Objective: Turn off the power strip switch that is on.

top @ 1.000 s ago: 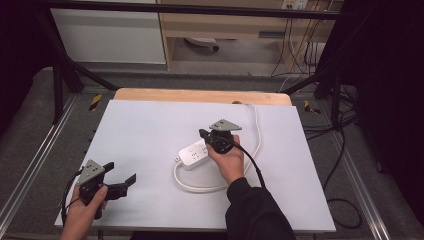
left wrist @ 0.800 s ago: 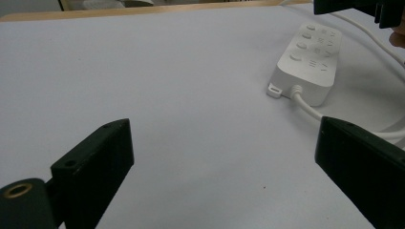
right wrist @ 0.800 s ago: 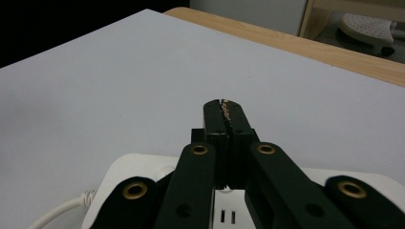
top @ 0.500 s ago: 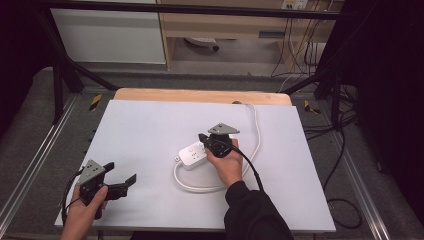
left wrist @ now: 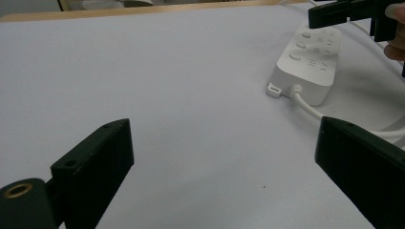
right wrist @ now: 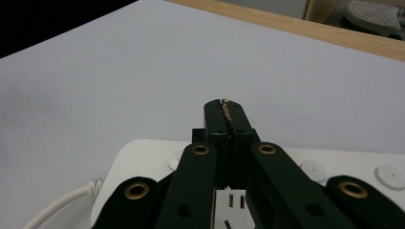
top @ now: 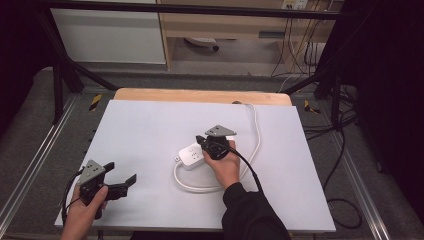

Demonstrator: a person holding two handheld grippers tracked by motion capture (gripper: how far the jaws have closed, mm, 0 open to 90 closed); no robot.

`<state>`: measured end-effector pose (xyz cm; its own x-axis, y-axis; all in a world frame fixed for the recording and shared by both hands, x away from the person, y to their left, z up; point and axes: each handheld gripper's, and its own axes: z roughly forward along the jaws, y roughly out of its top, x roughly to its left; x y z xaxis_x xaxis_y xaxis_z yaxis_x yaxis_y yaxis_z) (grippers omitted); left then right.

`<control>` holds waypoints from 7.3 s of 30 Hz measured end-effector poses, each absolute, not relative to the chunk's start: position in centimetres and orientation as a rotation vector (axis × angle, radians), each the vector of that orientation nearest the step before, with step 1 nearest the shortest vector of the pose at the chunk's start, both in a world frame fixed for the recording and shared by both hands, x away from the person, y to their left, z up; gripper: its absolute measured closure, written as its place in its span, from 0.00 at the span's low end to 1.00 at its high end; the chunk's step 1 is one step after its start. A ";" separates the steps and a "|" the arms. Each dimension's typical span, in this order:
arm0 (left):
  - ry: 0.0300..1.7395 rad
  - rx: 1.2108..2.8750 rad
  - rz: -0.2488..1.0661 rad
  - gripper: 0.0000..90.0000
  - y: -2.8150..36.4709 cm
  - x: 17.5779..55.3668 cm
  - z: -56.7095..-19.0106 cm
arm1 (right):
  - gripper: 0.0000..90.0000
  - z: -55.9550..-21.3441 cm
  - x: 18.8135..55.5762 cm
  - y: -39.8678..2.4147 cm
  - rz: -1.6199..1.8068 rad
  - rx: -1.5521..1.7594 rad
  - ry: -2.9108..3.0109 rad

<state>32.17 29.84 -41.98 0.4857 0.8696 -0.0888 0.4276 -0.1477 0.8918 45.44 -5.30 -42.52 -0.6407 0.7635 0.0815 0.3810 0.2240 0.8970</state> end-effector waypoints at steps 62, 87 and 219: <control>1.101 1.765 0.567 0.06 29.8 32.2 -42.0 | 1.00 -44.6 46.1 -5.3 1.298 1.103 2.074; 1.096 1.768 0.568 0.06 29.8 32.2 -42.0 | 1.00 -45.0 46.0 -5.1 1.293 1.094 2.083; 1.118 1.759 0.568 0.06 30.2 32.3 -42.0 | 0.80 -43.2 46.1 -7.0 1.355 1.125 2.083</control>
<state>32.34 30.20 -42.04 0.4757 0.8742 -0.0973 0.4373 -0.1391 0.8885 46.10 -7.05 -43.19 -0.5897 0.8030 0.0856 0.4037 0.2013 0.8925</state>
